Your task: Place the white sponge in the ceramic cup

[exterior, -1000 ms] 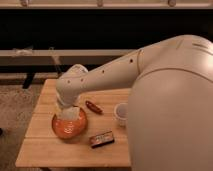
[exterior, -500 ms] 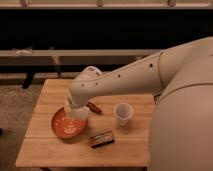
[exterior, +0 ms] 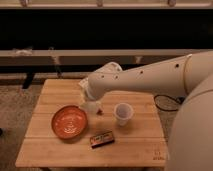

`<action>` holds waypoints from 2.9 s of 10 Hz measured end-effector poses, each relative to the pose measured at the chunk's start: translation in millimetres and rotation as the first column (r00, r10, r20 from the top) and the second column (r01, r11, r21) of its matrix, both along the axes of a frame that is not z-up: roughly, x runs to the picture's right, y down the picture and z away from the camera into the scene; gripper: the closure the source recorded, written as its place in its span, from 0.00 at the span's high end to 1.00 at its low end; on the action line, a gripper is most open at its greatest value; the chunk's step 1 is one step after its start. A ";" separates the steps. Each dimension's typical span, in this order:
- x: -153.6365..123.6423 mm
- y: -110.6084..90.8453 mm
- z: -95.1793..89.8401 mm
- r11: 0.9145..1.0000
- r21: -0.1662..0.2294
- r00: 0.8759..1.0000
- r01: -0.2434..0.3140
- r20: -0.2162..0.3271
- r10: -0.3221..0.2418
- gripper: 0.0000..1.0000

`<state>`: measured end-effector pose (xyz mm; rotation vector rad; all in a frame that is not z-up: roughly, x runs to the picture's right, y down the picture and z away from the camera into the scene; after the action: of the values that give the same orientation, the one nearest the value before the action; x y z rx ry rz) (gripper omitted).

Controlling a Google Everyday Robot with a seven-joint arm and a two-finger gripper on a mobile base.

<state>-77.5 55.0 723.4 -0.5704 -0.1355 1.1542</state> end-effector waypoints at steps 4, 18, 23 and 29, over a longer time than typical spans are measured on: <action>31.1 -12.3 -18.4 0.995 0.048 0.996 -0.085 0.044 0.083 0.00; 141.7 -10.4 -27.8 0.962 0.073 0.963 -0.264 -0.043 0.268 0.00; 133.4 6.6 3.4 0.958 0.041 0.955 -0.285 -0.073 0.287 0.44; 139.9 14.8 7.0 0.962 0.029 0.954 -0.271 -0.128 0.272 0.80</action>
<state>62.4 69.8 730.4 -0.4737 -0.1097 1.4546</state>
